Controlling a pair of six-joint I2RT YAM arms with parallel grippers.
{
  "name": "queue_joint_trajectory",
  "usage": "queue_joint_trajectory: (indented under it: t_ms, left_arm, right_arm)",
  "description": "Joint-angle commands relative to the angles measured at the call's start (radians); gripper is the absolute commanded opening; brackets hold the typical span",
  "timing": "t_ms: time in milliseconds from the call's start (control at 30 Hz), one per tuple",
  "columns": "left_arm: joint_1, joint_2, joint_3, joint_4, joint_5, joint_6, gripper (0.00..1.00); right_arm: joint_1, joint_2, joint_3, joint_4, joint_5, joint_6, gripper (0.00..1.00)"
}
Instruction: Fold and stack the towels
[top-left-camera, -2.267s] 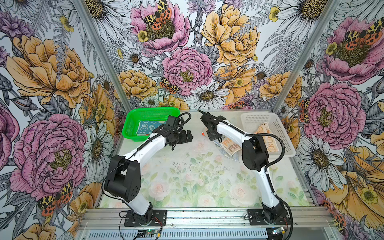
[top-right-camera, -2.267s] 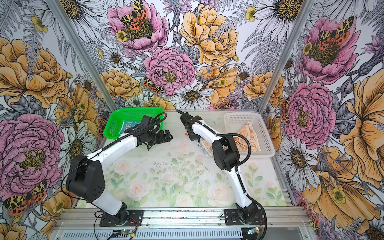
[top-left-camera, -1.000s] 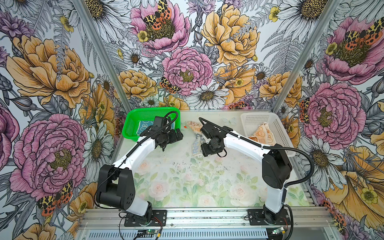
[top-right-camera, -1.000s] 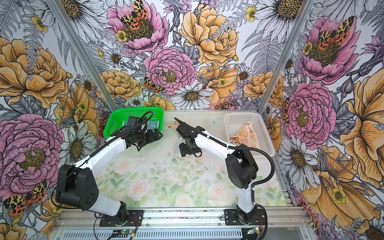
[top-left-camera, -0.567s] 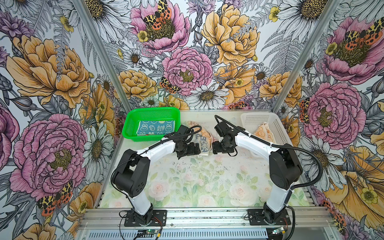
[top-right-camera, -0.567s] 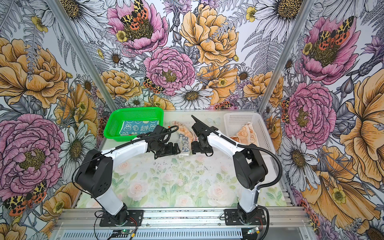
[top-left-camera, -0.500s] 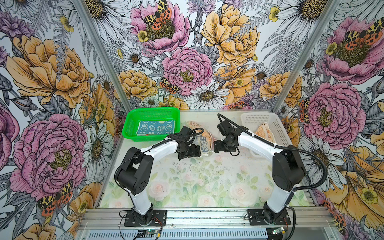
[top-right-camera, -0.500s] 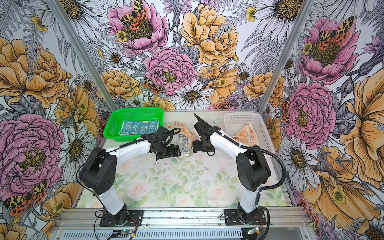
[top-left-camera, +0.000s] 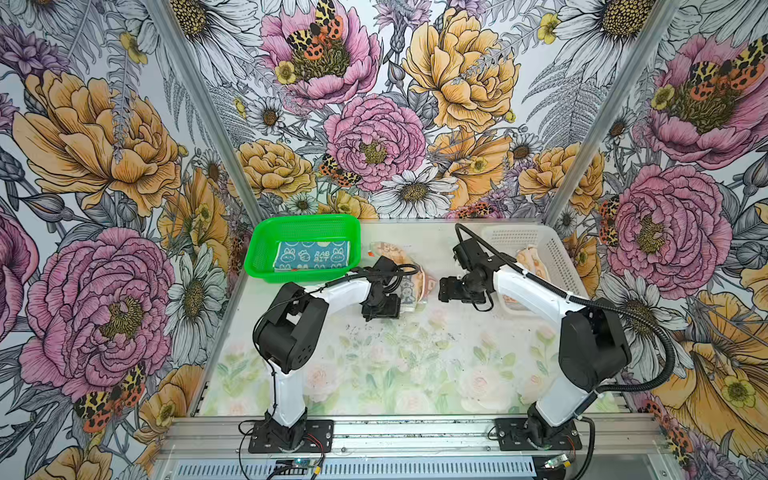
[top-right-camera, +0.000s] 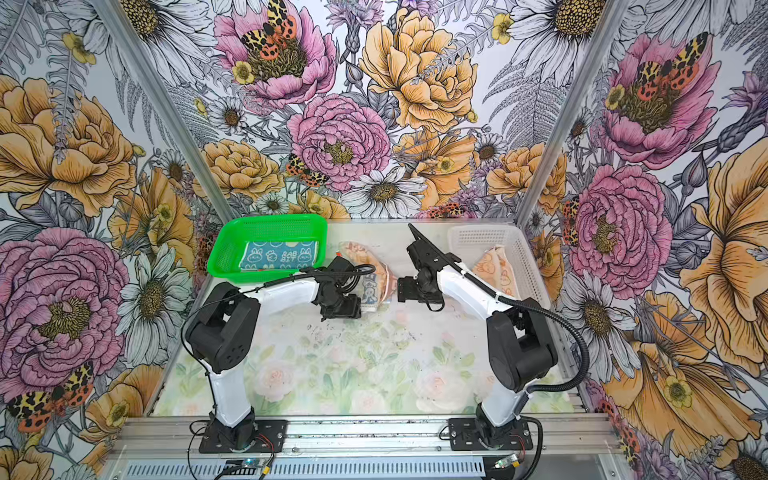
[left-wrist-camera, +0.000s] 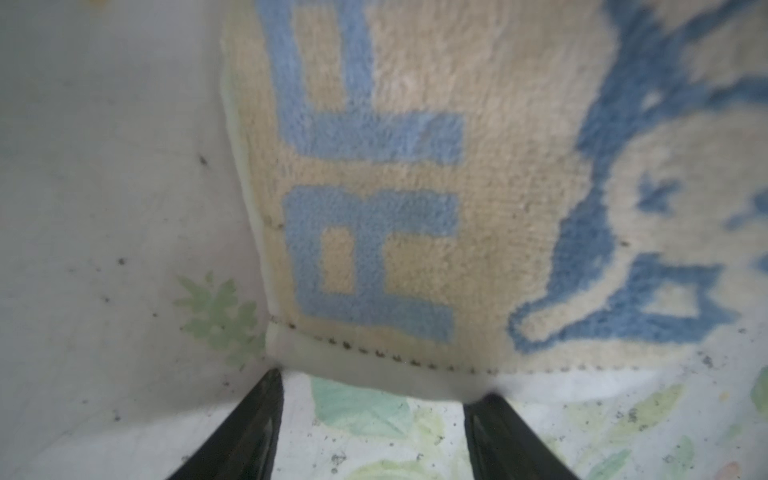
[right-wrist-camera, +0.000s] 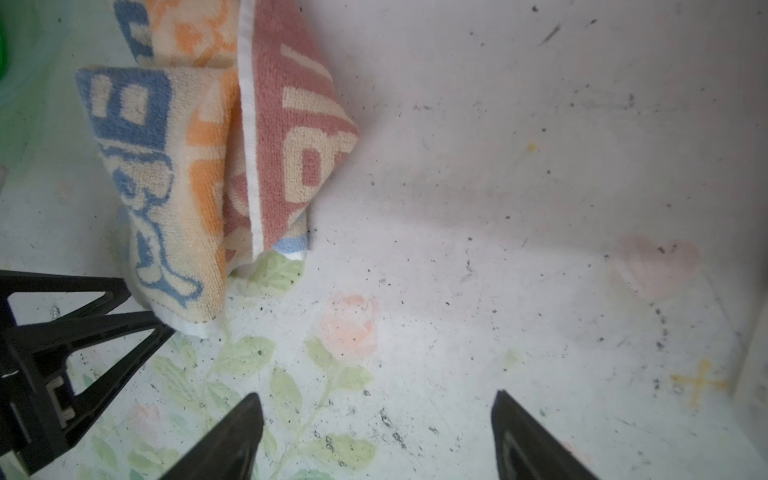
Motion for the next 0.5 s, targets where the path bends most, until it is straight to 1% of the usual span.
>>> queue_joint_trajectory:
  t_ms: [0,133,233,300,367,467]
  left_arm:
    - [0.001,0.014,0.030,0.001,-0.051,0.015,0.59]
    - [0.004,0.012,0.038,0.003,-0.088,0.026,0.54]
    - [0.014,0.004,0.041,0.002,-0.090,0.028,0.49]
    - [0.021,-0.021,0.031,0.003,-0.100,0.025,0.45]
    - [0.033,-0.054,0.016,0.005,-0.114,0.018,0.44]
    - [0.070,-0.101,-0.022,0.024,-0.107,-0.004,0.42]
  right_arm:
    - [-0.002,-0.037,-0.013,0.037,-0.018,-0.011,0.87]
    - [-0.003,-0.037,-0.020,0.045,-0.026,-0.013,0.86]
    - [-0.005,-0.037,-0.022,0.045,-0.028,-0.017,0.87]
    - [-0.007,-0.036,-0.021,0.045,-0.029,-0.020,0.86]
    - [-0.009,-0.037,-0.019,0.046,-0.031,-0.020,0.86]
    - [-0.009,-0.031,-0.014,0.048,-0.038,-0.022,0.87]
